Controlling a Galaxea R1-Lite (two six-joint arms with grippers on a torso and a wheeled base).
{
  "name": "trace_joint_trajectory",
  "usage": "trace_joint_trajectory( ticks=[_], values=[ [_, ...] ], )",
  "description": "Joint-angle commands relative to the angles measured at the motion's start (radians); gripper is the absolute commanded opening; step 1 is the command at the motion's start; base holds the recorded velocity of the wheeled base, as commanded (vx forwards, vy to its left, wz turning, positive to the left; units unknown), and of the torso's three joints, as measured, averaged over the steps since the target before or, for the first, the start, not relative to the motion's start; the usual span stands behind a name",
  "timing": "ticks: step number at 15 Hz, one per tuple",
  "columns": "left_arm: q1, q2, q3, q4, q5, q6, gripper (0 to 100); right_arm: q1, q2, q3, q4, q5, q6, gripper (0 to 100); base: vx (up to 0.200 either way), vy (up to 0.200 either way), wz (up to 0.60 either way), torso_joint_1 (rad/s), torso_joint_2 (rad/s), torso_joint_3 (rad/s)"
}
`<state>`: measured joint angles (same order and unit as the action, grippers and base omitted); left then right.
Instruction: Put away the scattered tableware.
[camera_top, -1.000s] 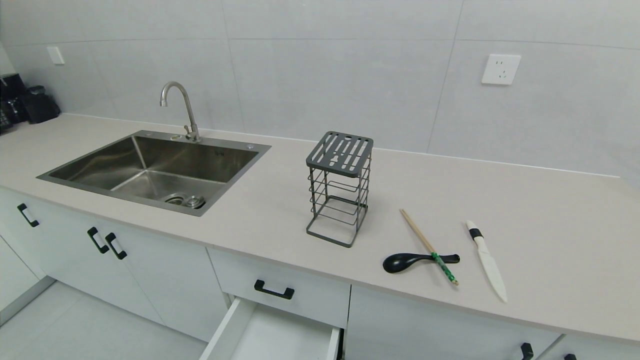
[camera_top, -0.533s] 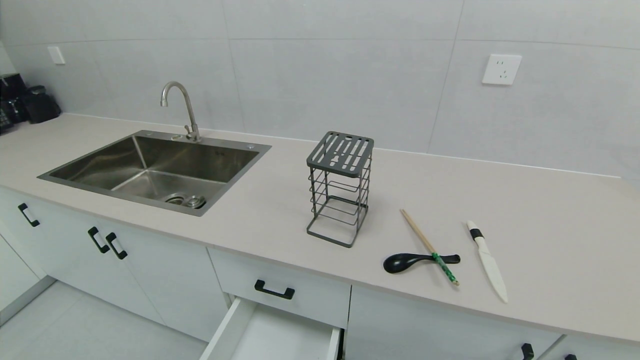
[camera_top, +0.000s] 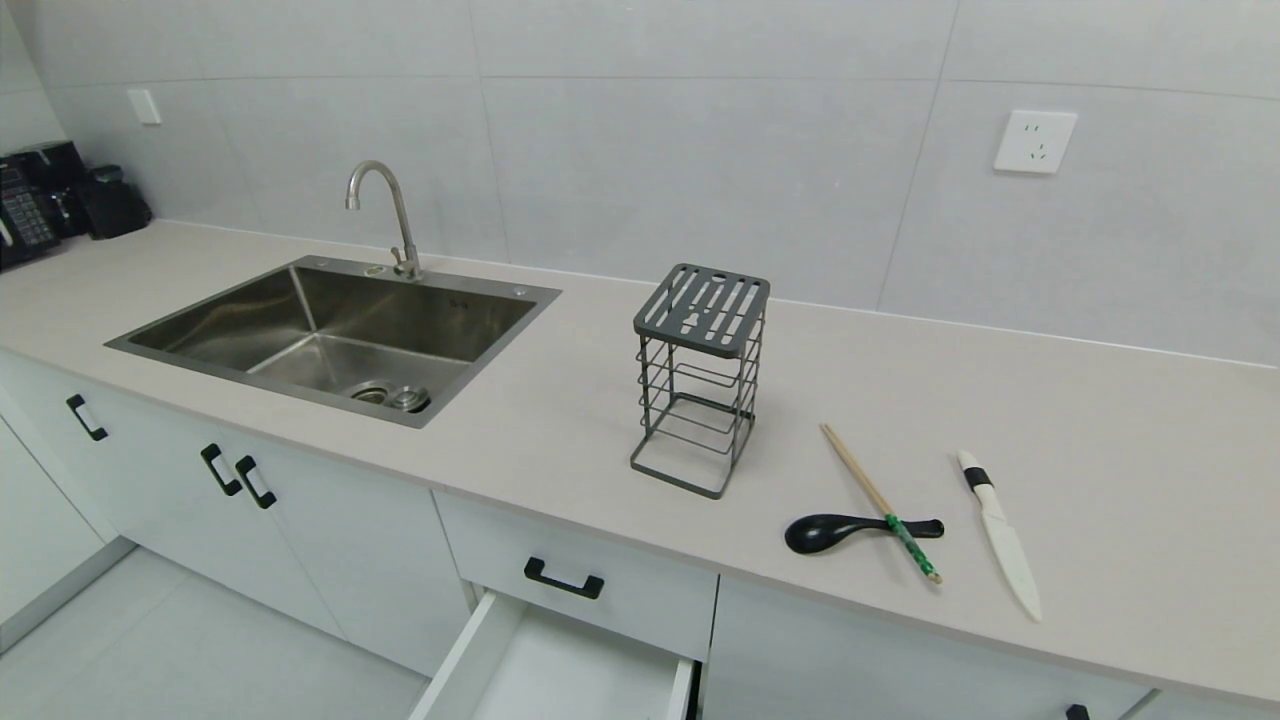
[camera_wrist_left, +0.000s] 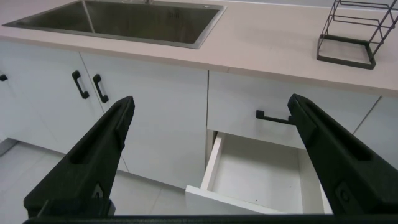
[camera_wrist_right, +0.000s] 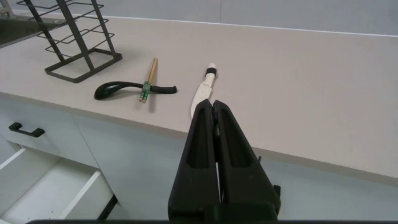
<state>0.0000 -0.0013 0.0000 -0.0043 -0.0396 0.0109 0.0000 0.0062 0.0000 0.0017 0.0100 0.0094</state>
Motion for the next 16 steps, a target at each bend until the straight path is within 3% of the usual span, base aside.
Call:
trace_joint_trajectory(
  ticks=[1, 2, 9, 11, 12, 16],
  values=[
    [0.0, 0.001, 0.0, 0.0, 0.0, 0.0, 100, 0.0, 0.001, 0.0, 0.0, 0.001, 0.001, 0, 0.0, 0.0, 0.0, 0.0, 0.0, 0.0],
    [0.0, 0.001, 0.0, 0.0, 0.0, 0.0, 100, 0.0, 0.001, 0.0, 0.0, 0.001, 0.001, 100, 0.0, 0.0, 0.0, 0.0, 0.0, 0.0],
    [0.0, 0.001, 0.0, 0.0, 0.0, 0.0, 100, 0.0, 0.001, 0.0, -0.016, 0.007, 0.0, 100, 0.0, 0.0, 0.0, 0.0, 0.0, 0.0],
    [0.0, 0.001, 0.0, 0.0, 0.0, 0.0, 100, 0.0, 0.001, -0.003, -0.163, 0.027, 0.006, 100, 0.0, 0.0, 0.0, 0.0, 0.0, 0.0],
    [0.0, 0.001, 0.0, 0.0, 0.0, 0.0, 100, -0.005, 0.008, -0.029, -0.174, 0.096, 0.003, 100, 0.0, 0.0, 0.0, 0.0, 0.0, 0.0],
    [0.0, 0.001, 0.0, 0.0, 0.0, 0.0, 100, 0.025, 0.229, -0.261, 0.046, 0.304, -0.009, 100, 0.0, 0.0, 0.0, 0.0, 0.0, 0.0]
  ],
)
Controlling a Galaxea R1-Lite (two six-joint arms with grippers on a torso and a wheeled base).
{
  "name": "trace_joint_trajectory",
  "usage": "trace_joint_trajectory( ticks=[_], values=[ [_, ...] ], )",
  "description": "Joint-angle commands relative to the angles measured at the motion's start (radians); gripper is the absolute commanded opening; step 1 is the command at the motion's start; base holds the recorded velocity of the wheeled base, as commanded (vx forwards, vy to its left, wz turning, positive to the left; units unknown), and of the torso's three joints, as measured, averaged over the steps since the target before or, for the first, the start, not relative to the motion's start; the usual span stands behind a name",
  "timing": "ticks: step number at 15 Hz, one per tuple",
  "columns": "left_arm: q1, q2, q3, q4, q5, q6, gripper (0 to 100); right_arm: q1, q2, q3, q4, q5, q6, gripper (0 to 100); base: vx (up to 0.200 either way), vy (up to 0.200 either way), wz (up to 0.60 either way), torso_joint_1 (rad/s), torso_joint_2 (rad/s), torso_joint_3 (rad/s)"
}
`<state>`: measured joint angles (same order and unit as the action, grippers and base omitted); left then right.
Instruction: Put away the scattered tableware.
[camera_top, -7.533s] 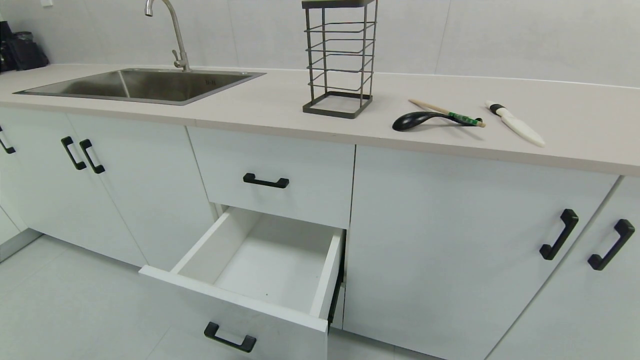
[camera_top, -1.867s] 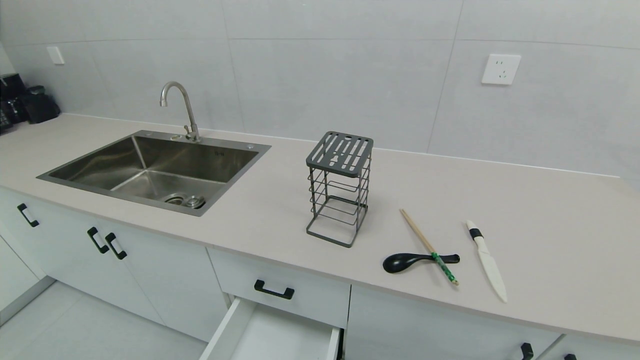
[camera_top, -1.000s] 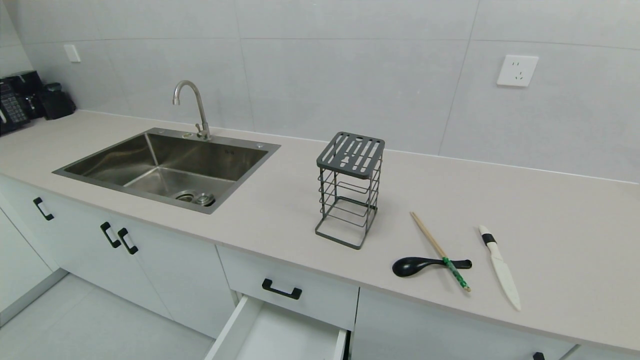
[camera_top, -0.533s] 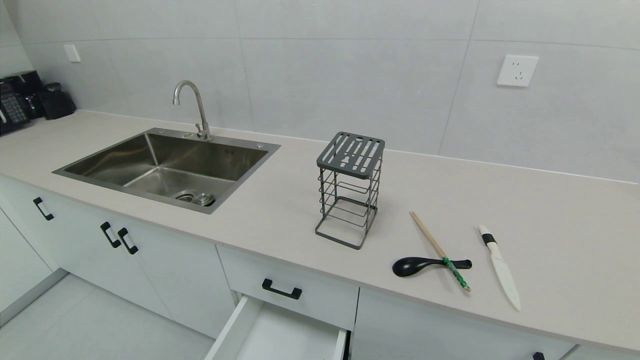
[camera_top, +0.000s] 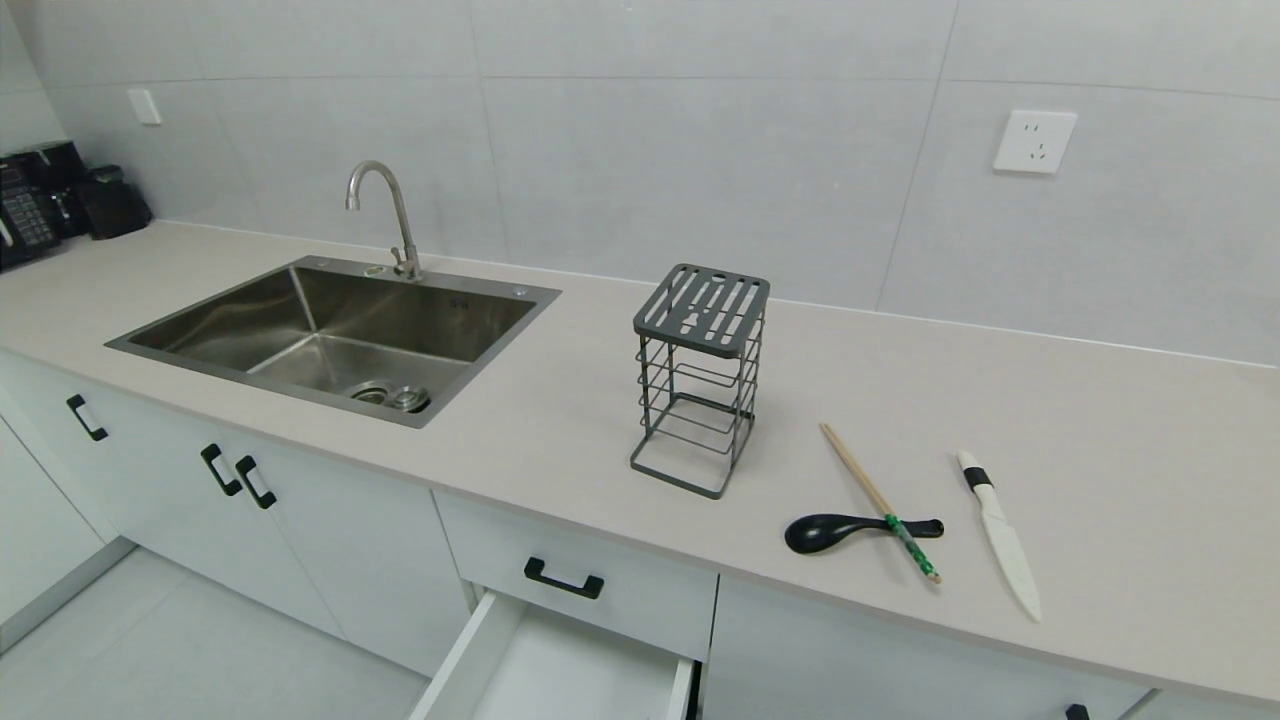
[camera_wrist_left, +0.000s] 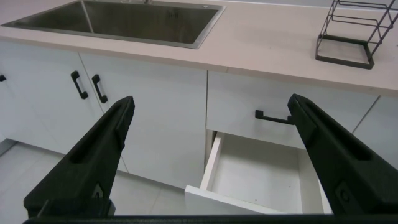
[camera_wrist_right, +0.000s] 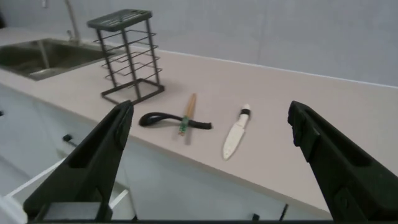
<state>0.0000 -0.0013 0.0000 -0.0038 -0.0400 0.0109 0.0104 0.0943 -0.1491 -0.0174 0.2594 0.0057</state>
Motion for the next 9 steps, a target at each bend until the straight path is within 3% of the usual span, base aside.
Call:
trace_joint_trajectory(
  ticks=[1, 4, 9],
  values=[
    [0.0, 0.001, 0.0, -0.001, 0.0, 0.0, 100, 0.028, 0.22, -0.168, 0.094, 0.086, -0.02, 100, 0.0, 0.0, 0.0, 0.0, 0.0, 0.0],
    [0.0, 0.001, 0.0, -0.001, 0.0, 0.0, 100, 0.115, 0.473, -0.214, 0.1, 0.089, -0.055, 100, 0.0, 0.0, 0.0, 0.0, 0.0, 0.0],
    [0.0, 0.001, 0.0, -0.001, 0.0, 0.0, 100, 0.125, 0.768, -0.236, 0.099, 0.09, -0.113, 100, 0.0, 0.0, 0.0, 0.0, 0.0, 0.0]
  ],
)
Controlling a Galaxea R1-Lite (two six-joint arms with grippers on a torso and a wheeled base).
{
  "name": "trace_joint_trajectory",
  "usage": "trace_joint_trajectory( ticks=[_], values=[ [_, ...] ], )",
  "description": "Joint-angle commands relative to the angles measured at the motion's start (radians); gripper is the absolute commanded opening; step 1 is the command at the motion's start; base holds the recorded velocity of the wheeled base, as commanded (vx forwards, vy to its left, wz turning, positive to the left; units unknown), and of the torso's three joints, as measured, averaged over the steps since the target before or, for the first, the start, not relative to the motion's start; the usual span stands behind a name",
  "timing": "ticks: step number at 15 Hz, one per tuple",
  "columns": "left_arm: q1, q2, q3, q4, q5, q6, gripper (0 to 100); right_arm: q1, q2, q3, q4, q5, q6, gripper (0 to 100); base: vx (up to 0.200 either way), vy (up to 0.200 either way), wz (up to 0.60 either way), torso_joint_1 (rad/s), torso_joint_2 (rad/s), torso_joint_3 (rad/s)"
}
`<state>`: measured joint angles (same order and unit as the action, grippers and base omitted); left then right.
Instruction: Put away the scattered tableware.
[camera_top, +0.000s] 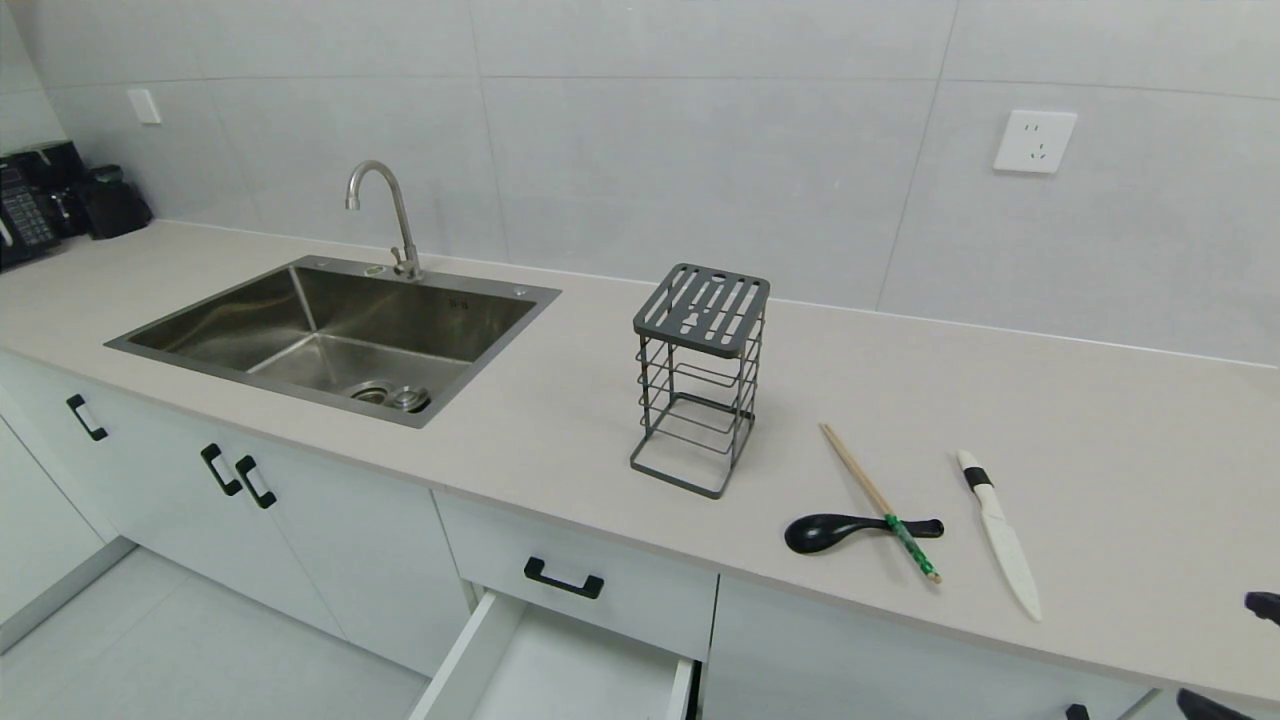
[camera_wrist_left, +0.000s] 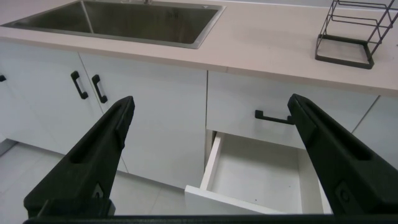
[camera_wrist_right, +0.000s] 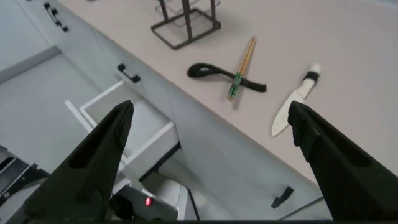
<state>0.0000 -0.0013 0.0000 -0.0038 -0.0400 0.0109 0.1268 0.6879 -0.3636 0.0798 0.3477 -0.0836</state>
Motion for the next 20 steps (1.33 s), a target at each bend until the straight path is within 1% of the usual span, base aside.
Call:
trace_joint_trajectory(
  ticks=[1, 4, 7, 8, 10, 11, 13, 15, 17, 19, 20],
  values=[
    [0.0, 0.001, 0.0, -0.001, 0.0, 0.0, 100, 0.008, 0.243, -0.035, -0.002, 0.001, -0.03, 100, 0.0, 0.0, 0.0, 0.0, 0.0, 0.0],
    [0.0, 0.001, 0.0, -0.001, 0.0, 0.0, 100, 0.007, 0.334, -0.038, -0.026, -0.003, -0.041, 100, 0.0, 0.0, 0.0, 0.0, 0.0, 0.0],
    [0.0, 0.001, 0.0, -0.001, 0.0, 0.0, 100, 0.008, 0.429, -0.037, -0.11, -0.003, -0.058, 100, 0.0, 0.0, 0.0, 0.0, 0.0, 0.0],
    [0.0, 0.001, 0.0, -0.001, 0.0, 0.0, 100, 0.008, 0.453, -0.037, -0.115, -0.003, -0.079, 100, 0.0, 0.0, 0.0, 0.0, 0.0, 0.0],
    [0.0, 0.001, 0.0, -0.001, 0.0, 0.0, 100, 0.007, 0.53, -0.044, -0.118, -0.003, -0.179, 100, 0.0, 0.0, 0.0, 0.0, 0.0, 0.0],
    [0.0, 0.001, 0.0, -0.001, 0.0, 0.0, 100, 0.011, 0.575, -0.058, -0.12, -0.007, -0.197, 100, 0.0, 0.0, 0.0, 0.0, 0.0, 0.0],
    [0.0, 0.001, 0.0, -0.001, 0.0, 0.0, 100, 0.048, 0.599, -0.054, -0.133, -0.047, -0.192, 100, 0.0, 0.0, 0.0, 0.0, 0.0, 0.0],
    [0.0, 0.001, 0.0, -0.001, 0.0, 0.0, 100, 0.053, 0.616, -0.057, -0.15, -0.049, -0.191, 100, 0.0, 0.0, 0.0, 0.0, 0.0, 0.0],
    [0.0, 0.001, 0.0, -0.001, 0.0, 0.0, 100, 0.054, 0.693, -0.069, -0.226, -0.053, -0.162, 100, 0.0, 0.0, 0.0, 0.0, 0.0, 0.0],
    [0.0, 0.001, 0.0, -0.001, 0.0, 0.0, 100, 0.08, 0.771, -0.072, -0.241, -0.101, -0.156, 100, 0.0, 0.0, 0.0, 0.0, 0.0, 0.0],
    [0.0, 0.001, 0.0, -0.001, 0.0, 0.0, 100, 0.094, 0.794, -0.075, -0.242, -0.108, -0.154, 100, 0.0, 0.0, 0.0, 0.0, 0.0, 0.0]
  ],
)
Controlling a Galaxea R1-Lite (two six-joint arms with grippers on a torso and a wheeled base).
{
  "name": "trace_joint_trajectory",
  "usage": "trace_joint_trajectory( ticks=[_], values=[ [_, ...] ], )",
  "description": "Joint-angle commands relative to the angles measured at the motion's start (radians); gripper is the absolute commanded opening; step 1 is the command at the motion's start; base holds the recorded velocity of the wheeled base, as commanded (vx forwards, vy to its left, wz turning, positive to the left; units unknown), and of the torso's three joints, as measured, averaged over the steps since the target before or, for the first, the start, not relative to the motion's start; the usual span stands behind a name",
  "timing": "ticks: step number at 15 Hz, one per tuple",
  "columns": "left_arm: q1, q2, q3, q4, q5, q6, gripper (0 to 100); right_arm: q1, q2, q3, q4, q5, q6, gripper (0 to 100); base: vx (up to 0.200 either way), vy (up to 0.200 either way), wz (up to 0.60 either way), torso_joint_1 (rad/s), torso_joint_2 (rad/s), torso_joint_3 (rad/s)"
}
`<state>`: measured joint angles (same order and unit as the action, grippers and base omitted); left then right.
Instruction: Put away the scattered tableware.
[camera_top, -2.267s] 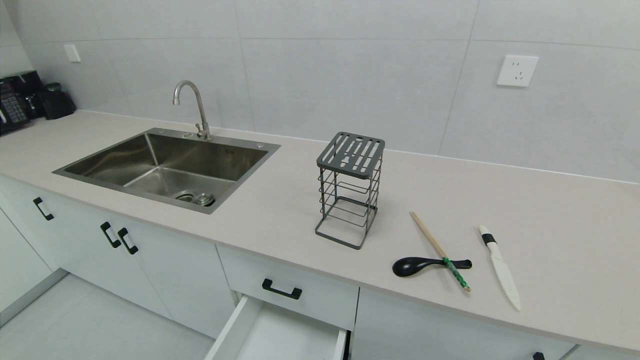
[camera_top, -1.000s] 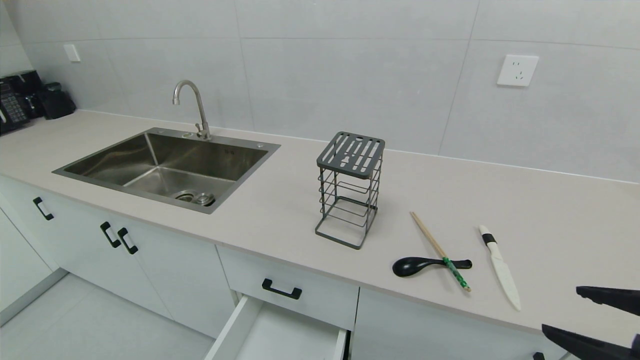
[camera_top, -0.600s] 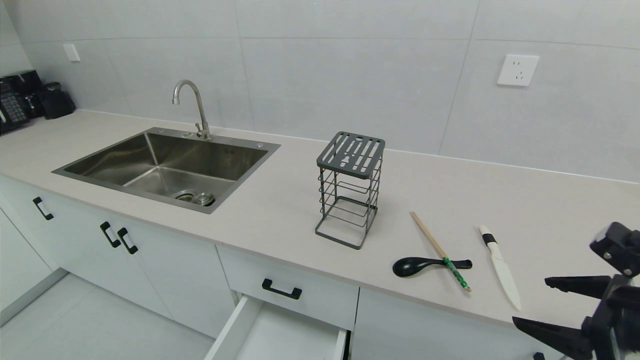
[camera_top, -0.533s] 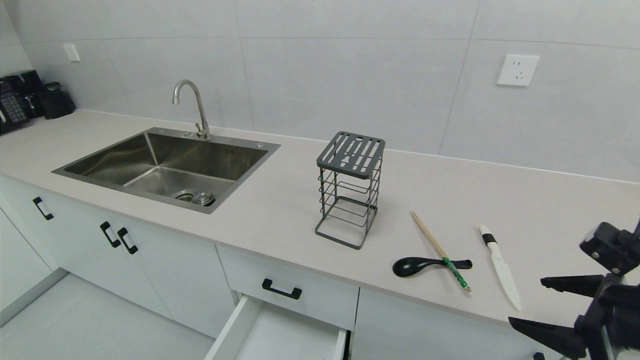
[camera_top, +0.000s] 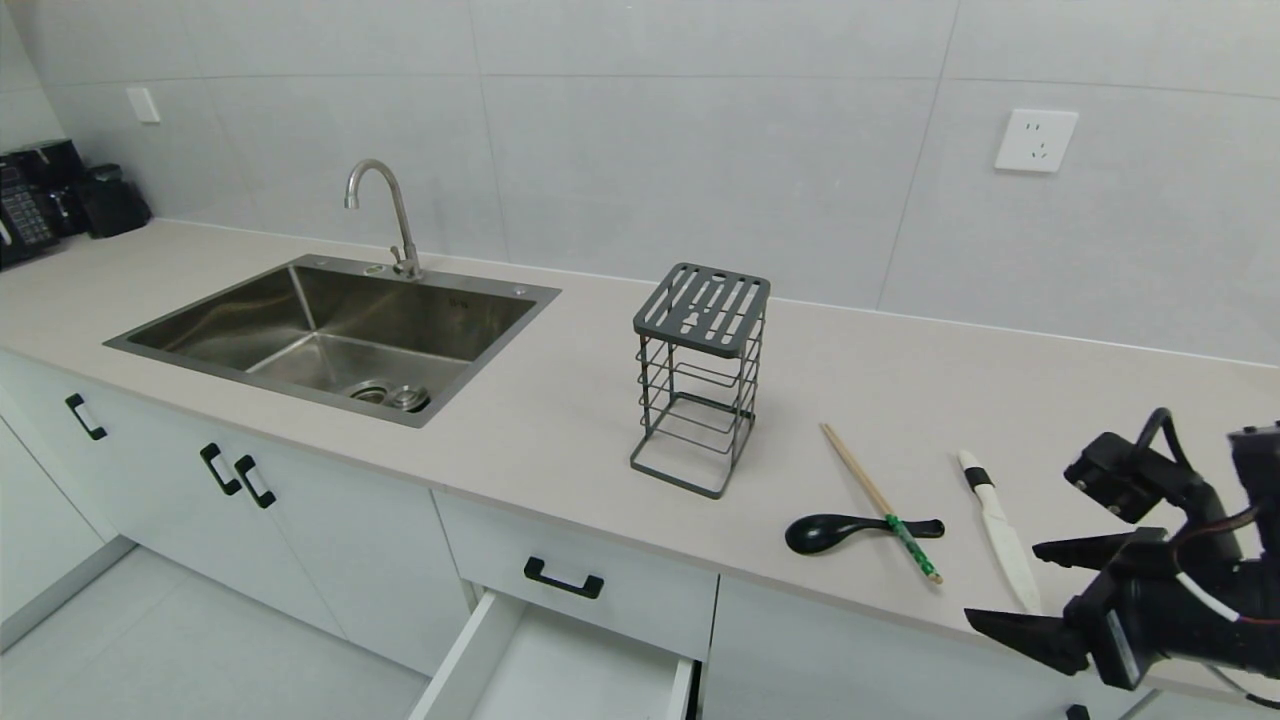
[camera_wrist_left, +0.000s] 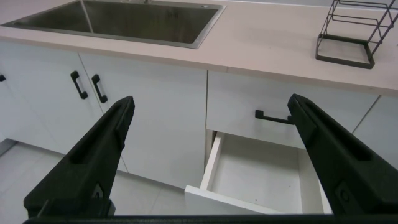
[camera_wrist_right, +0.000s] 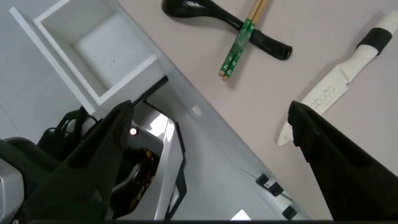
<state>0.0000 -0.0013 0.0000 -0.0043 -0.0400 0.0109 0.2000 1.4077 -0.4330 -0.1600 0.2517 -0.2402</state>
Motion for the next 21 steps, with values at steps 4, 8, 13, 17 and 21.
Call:
trace_joint_trajectory(
  ticks=[4, 8, 13, 17, 21],
  values=[
    [0.0, 0.001, 0.0, 0.0, 0.0, 0.0, 100, 0.11, 0.234, -0.047, -0.062, -0.077, 0.176, 100, 0.0, 0.0, 0.0, 0.0, 0.0, 0.0],
    [0.0, 0.001, 0.0, 0.0, 0.0, 0.0, 100, 0.125, 0.335, -0.09, -0.124, -0.135, 0.246, 100, 0.0, 0.0, 0.0, 0.0, 0.0, 0.0],
    [0.0, 0.001, 0.0, 0.0, 0.0, 0.0, 100, 0.139, 0.398, -0.122, -0.125, -0.166, 0.311, 100, 0.0, 0.0, 0.0, 0.0, 0.0, 0.0],
    [0.0, 0.001, 0.0, 0.0, 0.0, 0.0, 100, 0.141, 0.468, -0.153, -0.185, -0.18, 0.322, 100, 0.0, 0.0, 0.0, 0.0, 0.0, 0.0],
    [0.0, 0.001, 0.0, 0.0, 0.0, 0.0, 100, 0.141, 0.494, -0.164, -0.208, -0.183, 0.323, 100, 0.0, 0.0, 0.0, 0.0, 0.0, 0.0]
  ],
)
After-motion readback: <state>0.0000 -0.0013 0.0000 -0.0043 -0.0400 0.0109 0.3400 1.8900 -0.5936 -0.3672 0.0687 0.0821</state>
